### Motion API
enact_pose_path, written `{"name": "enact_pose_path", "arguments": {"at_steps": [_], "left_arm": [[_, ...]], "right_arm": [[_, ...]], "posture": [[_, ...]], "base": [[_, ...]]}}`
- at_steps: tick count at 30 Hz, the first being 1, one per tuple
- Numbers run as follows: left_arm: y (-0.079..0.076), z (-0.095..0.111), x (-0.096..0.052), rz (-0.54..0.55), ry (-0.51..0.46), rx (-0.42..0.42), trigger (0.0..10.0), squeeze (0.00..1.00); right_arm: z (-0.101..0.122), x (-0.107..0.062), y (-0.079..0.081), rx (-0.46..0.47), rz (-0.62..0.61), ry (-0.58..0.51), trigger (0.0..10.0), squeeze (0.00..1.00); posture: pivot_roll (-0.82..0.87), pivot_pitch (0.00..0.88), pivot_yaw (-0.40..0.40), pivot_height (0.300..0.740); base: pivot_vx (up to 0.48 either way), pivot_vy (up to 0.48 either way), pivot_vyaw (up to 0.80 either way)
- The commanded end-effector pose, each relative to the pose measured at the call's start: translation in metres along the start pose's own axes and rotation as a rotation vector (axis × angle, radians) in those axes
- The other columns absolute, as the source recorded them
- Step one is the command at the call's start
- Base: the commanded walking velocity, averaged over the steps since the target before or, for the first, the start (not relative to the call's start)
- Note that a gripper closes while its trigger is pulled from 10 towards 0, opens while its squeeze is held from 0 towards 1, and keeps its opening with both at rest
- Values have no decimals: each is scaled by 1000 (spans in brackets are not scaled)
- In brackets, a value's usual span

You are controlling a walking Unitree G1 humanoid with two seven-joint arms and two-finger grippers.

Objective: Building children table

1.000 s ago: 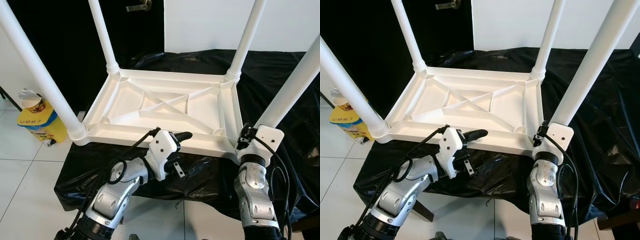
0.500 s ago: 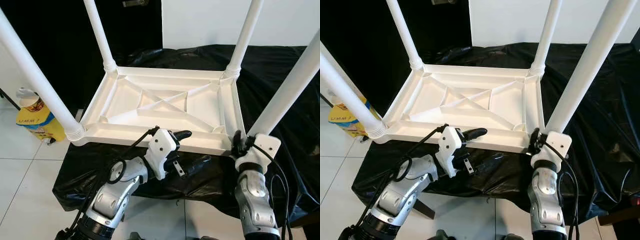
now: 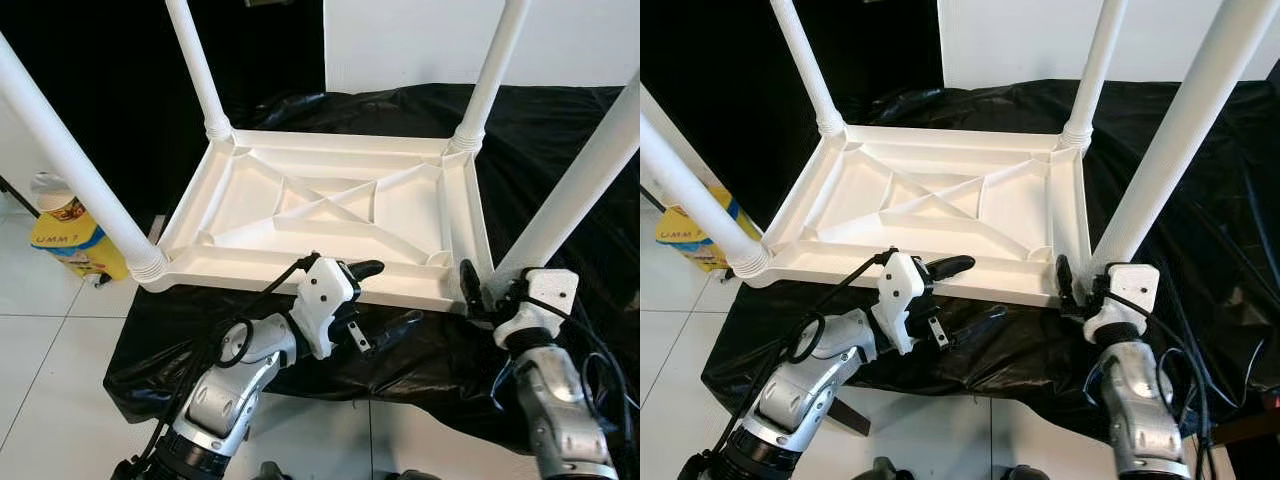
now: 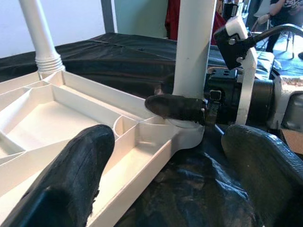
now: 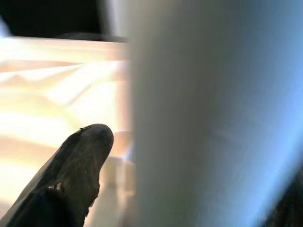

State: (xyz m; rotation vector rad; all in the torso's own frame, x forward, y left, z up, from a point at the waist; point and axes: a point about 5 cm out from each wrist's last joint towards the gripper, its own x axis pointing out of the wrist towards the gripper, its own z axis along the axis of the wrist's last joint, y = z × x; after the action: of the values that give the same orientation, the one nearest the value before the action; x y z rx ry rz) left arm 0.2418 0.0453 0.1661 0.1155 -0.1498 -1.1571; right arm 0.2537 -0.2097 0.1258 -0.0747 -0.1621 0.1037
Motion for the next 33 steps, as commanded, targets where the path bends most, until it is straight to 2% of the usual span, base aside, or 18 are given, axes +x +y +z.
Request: {"name": "enact_pose_path", "arguments": {"at_steps": [1,3,4,9,13,15,16,19,20,30,31,33], "left_arm": [[1,-2,0,20,7,1,10000,0],[1,-2,1,17,7,3,10000,0],[1,-2,1,12,6,5,10000,0],[1,-2,1,11,6,5,10000,0],[0,-2,1,10,4,4,10000,0],[0,-2,1,10,4,4,10000,0],[-1,-2,1,9,4,3,10000,0],[-1,-2,1,9,4,3,10000,0],[-1,-2,1,8,4,1,10000,0],[-2,-3,1,-5,6,2,10000,0],[-1,-2,1,-6,7,4,10000,0],[0,-2,1,-7,7,5,10000,0]], "right_arm": [[0,1,2,1,63,-4,10000,0],[2,4,-2,-11,99,-5,10000,0],[6,8,-9,-34,145,-8,10000,0],[7,10,-12,-46,167,-8,10000,0],[4,12,-20,-80,251,32,10000,0],[4,12,-20,-80,251,32,10000,0],[1,11,-22,-89,274,48,6863,0],[1,11,-22,-89,274,48,6863,0],[-2,8,-23,-95,283,65,0,0],[-13,1,-25,-82,269,98,0,0],[-14,0,-24,-71,262,105,3137,0],[-16,-1,-24,-63,261,109,3137,0]], "posture": [[10,69,48,740],[9,65,50,740],[8,63,49,740],[8,63,49,740],[9,58,46,740],[9,58,46,740],[8,57,46,740],[8,57,46,740],[7,56,48,740],[-1,57,61,740],[2,61,63,740],[2,61,63,740]], "base": [[0,0,0],[0,0,0],[0,0,0],[0,0,0],[0,0,0],[0,0,0],[0,0,0],[0,0,0],[0,0,0],[0,0,0],[0,0,0],[0,0,0]]}}
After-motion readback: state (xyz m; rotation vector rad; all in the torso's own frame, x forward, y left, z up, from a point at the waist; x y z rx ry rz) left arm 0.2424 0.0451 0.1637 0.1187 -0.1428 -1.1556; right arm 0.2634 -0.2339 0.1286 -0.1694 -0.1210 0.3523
